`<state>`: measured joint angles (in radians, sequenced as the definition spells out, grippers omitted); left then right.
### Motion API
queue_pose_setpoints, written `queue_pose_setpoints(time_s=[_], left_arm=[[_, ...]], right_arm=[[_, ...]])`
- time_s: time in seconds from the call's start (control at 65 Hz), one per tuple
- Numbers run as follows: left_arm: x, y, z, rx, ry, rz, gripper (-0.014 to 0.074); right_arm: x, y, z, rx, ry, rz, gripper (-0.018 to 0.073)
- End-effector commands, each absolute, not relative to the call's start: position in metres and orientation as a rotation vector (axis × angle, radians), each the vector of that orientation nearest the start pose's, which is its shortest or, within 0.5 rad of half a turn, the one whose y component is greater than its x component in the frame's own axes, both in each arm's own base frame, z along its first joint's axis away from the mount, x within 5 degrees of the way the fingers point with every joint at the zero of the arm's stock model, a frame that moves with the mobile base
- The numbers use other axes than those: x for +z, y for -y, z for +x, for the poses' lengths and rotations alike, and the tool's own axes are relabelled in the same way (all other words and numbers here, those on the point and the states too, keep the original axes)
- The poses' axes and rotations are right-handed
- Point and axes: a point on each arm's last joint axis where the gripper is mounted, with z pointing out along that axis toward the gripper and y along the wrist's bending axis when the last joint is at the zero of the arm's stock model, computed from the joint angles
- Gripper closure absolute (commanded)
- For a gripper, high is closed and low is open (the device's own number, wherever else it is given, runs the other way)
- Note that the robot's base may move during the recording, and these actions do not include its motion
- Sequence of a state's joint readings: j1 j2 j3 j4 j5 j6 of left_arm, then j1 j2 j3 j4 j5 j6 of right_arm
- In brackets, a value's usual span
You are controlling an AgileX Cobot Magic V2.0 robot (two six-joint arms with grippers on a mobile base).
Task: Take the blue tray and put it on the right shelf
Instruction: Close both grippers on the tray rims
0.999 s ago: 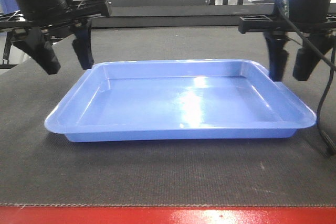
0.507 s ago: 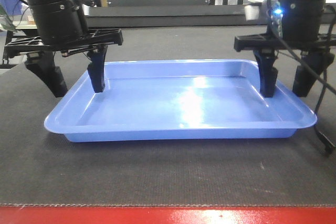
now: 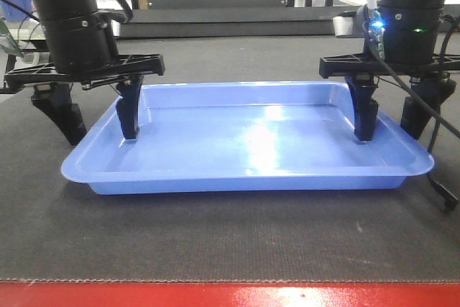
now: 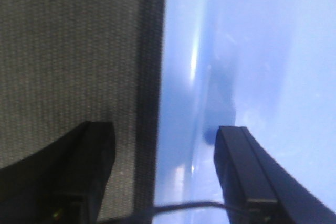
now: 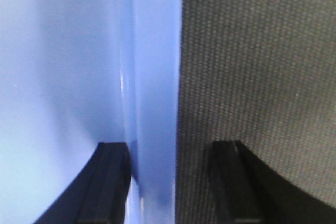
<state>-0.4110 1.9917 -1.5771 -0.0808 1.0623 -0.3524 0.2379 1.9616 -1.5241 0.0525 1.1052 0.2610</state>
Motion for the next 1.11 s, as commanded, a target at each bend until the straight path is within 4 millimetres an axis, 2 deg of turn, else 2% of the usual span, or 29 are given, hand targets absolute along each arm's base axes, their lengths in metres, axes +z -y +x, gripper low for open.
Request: queue_pose_setpoints(time_s=[0.0, 0.123, 0.277, 0.354, 0.615, 0.876, 0.969, 1.092], left_arm=[[0.246, 0.173, 0.372, -0.258, -2.911, 0.047, 0.0269], [0.245, 0.173, 0.372, -0.252, -2.915, 0.078, 0.0269], [0.245, 0.173, 0.371, -0.249, -2.921, 0.079, 0.0274], [0.245, 0.173, 0.371, -0.249, -2.921, 0.079, 0.0321], [0.245, 0.173, 0.371, -0.253, -2.923, 0.077, 0.0566], [0.245, 0.173, 0.371, -0.255, -2.923, 0.076, 0.0591], [0.249, 0.173, 0.370, -0.256, -2.923, 0.078, 0.0591], [0.277, 0.172, 0.366, -0.279, -2.881, 0.086, 0.0591]], right_arm=[[0.242, -0.096, 0.384, 0.141, -2.956, 0.040, 0.0118], [0.242, -0.096, 0.384, 0.141, -2.956, 0.038, 0.0127], [0.242, -0.096, 0.385, 0.143, -2.954, 0.038, 0.0211], [0.242, -0.096, 0.385, 0.144, -2.954, 0.039, 0.0246], [0.242, -0.097, 0.385, 0.152, -2.955, 0.042, 0.0316], [0.243, -0.097, 0.384, 0.152, -2.954, 0.042, 0.0316], [0.254, -0.097, 0.385, 0.159, -2.935, 0.039, 0.0316], [0.290, -0.097, 0.379, 0.201, -2.839, 0.077, 0.0316]])
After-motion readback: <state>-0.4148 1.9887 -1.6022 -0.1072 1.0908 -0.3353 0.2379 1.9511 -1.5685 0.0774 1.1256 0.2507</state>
